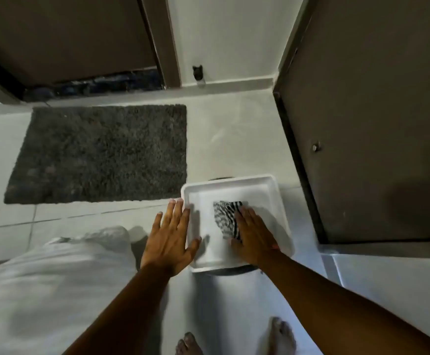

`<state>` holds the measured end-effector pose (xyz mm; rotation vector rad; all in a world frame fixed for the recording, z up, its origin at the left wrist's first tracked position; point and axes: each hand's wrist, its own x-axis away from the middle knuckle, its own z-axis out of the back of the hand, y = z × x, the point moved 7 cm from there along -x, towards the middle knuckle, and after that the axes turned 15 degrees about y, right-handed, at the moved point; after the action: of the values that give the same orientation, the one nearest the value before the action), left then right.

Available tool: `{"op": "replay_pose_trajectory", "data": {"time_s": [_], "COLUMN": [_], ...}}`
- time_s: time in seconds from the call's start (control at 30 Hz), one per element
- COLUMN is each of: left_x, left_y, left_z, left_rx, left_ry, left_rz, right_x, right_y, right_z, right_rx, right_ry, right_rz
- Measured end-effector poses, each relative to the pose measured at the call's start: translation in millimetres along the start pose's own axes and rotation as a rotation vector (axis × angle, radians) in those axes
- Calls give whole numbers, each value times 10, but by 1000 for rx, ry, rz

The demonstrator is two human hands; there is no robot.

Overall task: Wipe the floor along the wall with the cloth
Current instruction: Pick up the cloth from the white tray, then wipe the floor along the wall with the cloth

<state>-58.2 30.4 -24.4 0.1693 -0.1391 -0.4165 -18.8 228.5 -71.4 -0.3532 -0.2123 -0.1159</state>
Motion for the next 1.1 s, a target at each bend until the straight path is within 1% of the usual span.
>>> {"op": "replay_pose_trajectory", "data": {"time_s": [0.17, 0.23, 0.37, 0.57, 0.63, 0.7, 0.8, 0.87, 0.93, 1.0, 1.1], "left_x": [-188, -205, -248, -240, -243, -245, -187, -62, 130, 396, 849], "left_y": [-29, -33, -35, 47, 128, 269, 633, 999, 1387, 1822, 2353], "left_z": [-431, -534, -602, -508, -432, -337, -208, -156, -178, -326, -894], "left_rx": [-12, -3, 10, -7, -24, -29, 2, 59, 141, 239, 296], "left_ry": [60, 78, 95, 117, 135, 162, 190, 206, 215, 220, 181], "left_rz": [-53, -53, -67, -100, -135, -162, -202, -249, -289, -360, -483], "right_x": [-299, -295, -287, -286, -241, -133, 257, 729, 1322, 1999, 2937], "right_y": [63, 98, 169, 192, 232, 313, 542, 758, 1028, 1433, 2018], "right_z": [-547, -635, -594, -403, -267, -26, 458, 721, 771, 532, -156], "right_rx": [47, 8, -65, -98, -142, -185, -257, -316, -323, -296, -242], "right_ry": [20, 58, 139, 155, 235, 354, 577, 715, 828, 851, 759], "right_rz": [35, 39, 23, 19, -18, -91, -236, -303, -355, -495, -696]}}
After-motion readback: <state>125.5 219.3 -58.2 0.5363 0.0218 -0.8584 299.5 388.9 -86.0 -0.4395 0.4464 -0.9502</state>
